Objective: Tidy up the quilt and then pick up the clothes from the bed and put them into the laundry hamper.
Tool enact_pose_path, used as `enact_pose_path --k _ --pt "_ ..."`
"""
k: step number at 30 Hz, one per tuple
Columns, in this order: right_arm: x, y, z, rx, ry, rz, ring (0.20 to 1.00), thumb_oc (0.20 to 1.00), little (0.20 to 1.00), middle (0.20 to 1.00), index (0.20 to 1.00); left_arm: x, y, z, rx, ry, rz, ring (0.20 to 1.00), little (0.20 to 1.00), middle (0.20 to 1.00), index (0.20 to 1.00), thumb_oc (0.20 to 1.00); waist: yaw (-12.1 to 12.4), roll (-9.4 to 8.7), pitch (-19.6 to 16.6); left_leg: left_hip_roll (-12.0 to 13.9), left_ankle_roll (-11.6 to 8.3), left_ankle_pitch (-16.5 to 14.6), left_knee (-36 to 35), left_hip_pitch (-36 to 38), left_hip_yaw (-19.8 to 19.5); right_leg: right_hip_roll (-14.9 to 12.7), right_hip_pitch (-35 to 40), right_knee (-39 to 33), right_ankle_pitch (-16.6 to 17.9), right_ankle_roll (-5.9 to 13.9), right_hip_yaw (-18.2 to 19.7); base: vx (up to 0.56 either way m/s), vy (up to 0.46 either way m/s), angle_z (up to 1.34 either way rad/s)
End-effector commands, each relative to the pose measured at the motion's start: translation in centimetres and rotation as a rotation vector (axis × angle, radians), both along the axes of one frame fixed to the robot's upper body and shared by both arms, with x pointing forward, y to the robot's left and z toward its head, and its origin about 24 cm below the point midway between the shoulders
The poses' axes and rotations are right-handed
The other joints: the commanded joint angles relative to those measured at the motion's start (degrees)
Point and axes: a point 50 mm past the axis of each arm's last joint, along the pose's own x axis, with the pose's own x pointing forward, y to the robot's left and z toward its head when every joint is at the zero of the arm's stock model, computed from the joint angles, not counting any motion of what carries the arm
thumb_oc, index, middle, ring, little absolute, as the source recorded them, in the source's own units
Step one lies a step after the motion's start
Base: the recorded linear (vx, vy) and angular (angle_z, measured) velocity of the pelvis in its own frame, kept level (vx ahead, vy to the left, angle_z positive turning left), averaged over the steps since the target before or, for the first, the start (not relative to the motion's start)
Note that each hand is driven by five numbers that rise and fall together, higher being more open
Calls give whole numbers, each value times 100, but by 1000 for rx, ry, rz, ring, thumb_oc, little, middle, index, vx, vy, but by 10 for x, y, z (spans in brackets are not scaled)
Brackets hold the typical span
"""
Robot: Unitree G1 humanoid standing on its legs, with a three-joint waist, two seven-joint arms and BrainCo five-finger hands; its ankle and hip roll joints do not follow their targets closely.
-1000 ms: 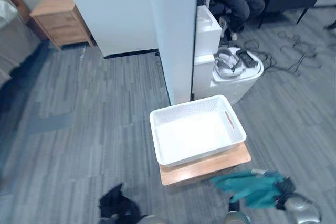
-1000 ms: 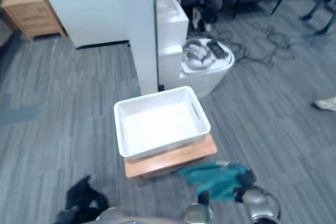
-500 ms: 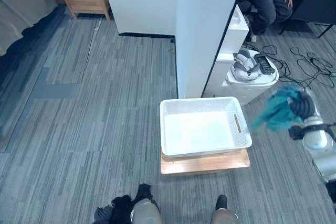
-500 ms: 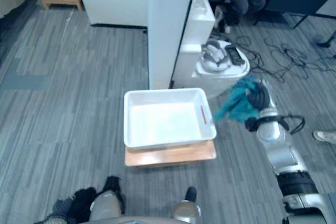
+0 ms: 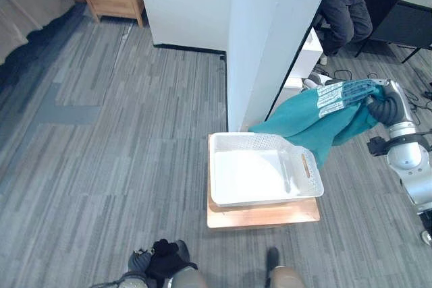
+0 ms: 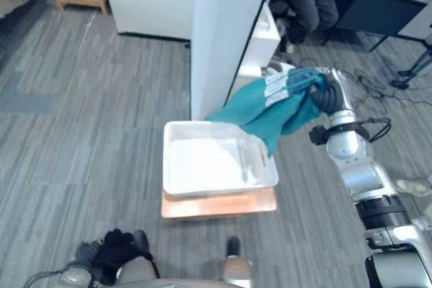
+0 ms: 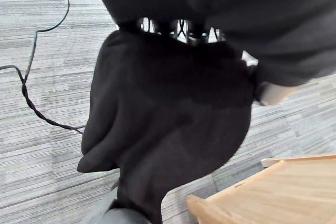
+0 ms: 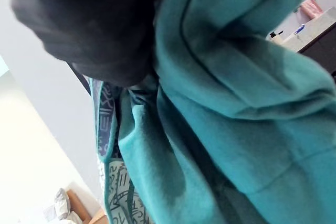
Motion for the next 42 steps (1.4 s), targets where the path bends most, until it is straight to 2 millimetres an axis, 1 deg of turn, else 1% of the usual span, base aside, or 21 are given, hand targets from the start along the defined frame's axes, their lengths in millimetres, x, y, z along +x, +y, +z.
enact_pose_path --k 1,7,11,12,13,14,15,18,20,22,23,24,25,26,32,33,34,37,39,40,42 --pt "10 15 43 -49 -124 84 200 200 200 200 200 26 -7 10 10 -109 -31 200 200 200 200 200 236 398 -25 -188 -183 -1006 45 752 257 -162 -236 785 -503 477 -34 4 -45 3" --pt "27 49 12 -114 25 184 200 200 200 200 200 43 -12 21 -1 -214 -46 200 200 200 200 200 361 539 89 -152 -264 -867 11 583 164 -176 -195 577 -475 410 -276 16 -50 9" --pt "41 56 -40 -218 256 159 200 200 200 200 200 63 -15 38 -1 -317 -101 200 200 200 200 200 459 694 172 -99 -334 -773 11 400 85 -158 -228 443 -460 379 -411 -12 -79 25" --pt "45 56 -71 -237 380 123 200 200 200 200 200 73 -17 47 -1 -378 -117 200 200 200 200 200 514 799 221 -74 -375 -738 11 341 33 -157 -211 351 -447 365 -461 -20 -72 7" --pt "45 56 -71 -237 379 123 200 200 200 200 200 73 -17 47 -1 -379 -116 200 200 200 200 200 510 797 209 -72 -373 -727 11 319 33 -153 -229 343 -434 360 -461 -13 -92 10" --pt "47 56 -97 -249 478 91 200 200 200 200 200 81 -19 56 -10 -434 -127 200 200 200 200 200 549 902 222 -54 -417 -699 11 273 5 -137 -202 237 -428 358 -491 -8 -44 17" --pt "47 57 -97 -249 478 92 200 200 200 200 200 82 -19 56 -10 -434 -127 200 200 200 200 200 546 900 211 -52 -415 -687 11 253 4 -134 -219 230 -416 354 -491 2 -66 22" --pt "41 59 -135 -230 625 56 200 200 200 200 200 83 -18 58 -22 -454 -111 200 200 200 200 200 575 1011 179 -30 -446 -663 11 220 -25 -105 -169 89 -397 345 -520 24 -57 9" --pt "39 60 -144 -240 660 53 200 200 200 200 200 82 -17 57 -25 -447 -111 200 200 200 200 200 578 1032 171 -29 -449 -663 11 232 -28 -98 -142 72 -401 340 -522 34 -48 -1" --pt "27 58 -178 -280 806 12 200 200 200 200 200 81 -19 53 -25 -419 -136 200 200 200 200 200 575 1097 135 -20 -480 -649 11 301 -27 -66 -71 40 -428 311 -494 47 -77 -2" --pt "27 58 -178 -280 806 13 200 200 200 200 200 81 -19 53 -25 -419 -136 200 200 200 200 200 575 1096 135 -20 -481 -649 11 301 -27 -65 -71 40 -428 311 -494 30 -59 0" --pt "24 56 -186 -307 840 -8 410 410 410 410 410 85 -22 56 -30 -433 -151 200 200 200 200 200 574 1113 137 -20 -486 -654 11 324 -28 -59 -43 30 -438 310 -496 15 -34 3" --pt "23 50 -189 -328 857 -38 1000 1000 1000 1000 1000 89 -24 59 -37 -452 -164 200 200 200 200 200 562 1126 134 -17 -492 -657 11 343 -17 -52 -31 17 -440 311 -487 15 -34 5" --pt "23 50 -189 -328 857 -38 1000 1000 1000 1000 1000 89 -24 59 -37 -452 -164 200 200 200 200 200 563 1126 130 -17 -492 -657 11 338 -16 -52 -36 17 -440 310 -486 0 0 0" --pt "23 7 -144 -376 610 -170 1000 1000 1000 1000 1000 121 -24 134 9 -797 -285 200 200 200 200 200 234 1124 66 61 -526 -735 11 604 165 -3 80 -12 -478 334 -312 23 -27 -7" --pt "22 6 -145 -376 611 -171 1000 1000 1000 1000 1000 121 -24 134 8 -796 -286 200 200 200 200 200 248 1125 50 65 -524 -719 11 586 171 1 57 -12 -464 326 -304 48 -15 -17" --pt "9 -13 -132 -397 526 -218 1000 1000 1000 1000 1000 123 -19 158 51 -891 -311 200 200 200 200 200 123 1110 15 74 -526 -769 11 693 212 9 134 -12 -503 343 -271 50 -12 -21" --pt "-20 -48 -113 -433 421 -309 1000 1000 1000 1000 1000 130 -14 194 127 -1029 -347 200 200 200 200 200 -35 1074 -99 86 -531 -826 11 853 273 26 234 -12 -539 355 -229 79 -21 -19" --pt "-32 -58 -109 -433 401 -343 1000 1000 1000 1000 1000 133 -14 206 147 -1078 -351 200 200 200 200 200 -94 1060 -137 94 -533 -849 11 911 296 29 262 -12 -552 357 -215 64 -26 -23" --pt "-55 -74 -106 -418 367 -408 1000 1000 1000 1000 1000 139 -16 233 177 -1196 -359 200 200 200 200 200 -289 1042 -242 101 -529 -907 11 1051 360 45 318 -12 -588 358 -136 75 -35 -25" --pt "-67 -80 -107 -383 364 -441 1000 1000 1000 1000 1000 142 -18 247 176 -1258 -363 200 200 200 200 200 -392 1034 -301 113 -529 -920 11 1110 403 59 328 -12 -602 352 -72 61 -39 -27"
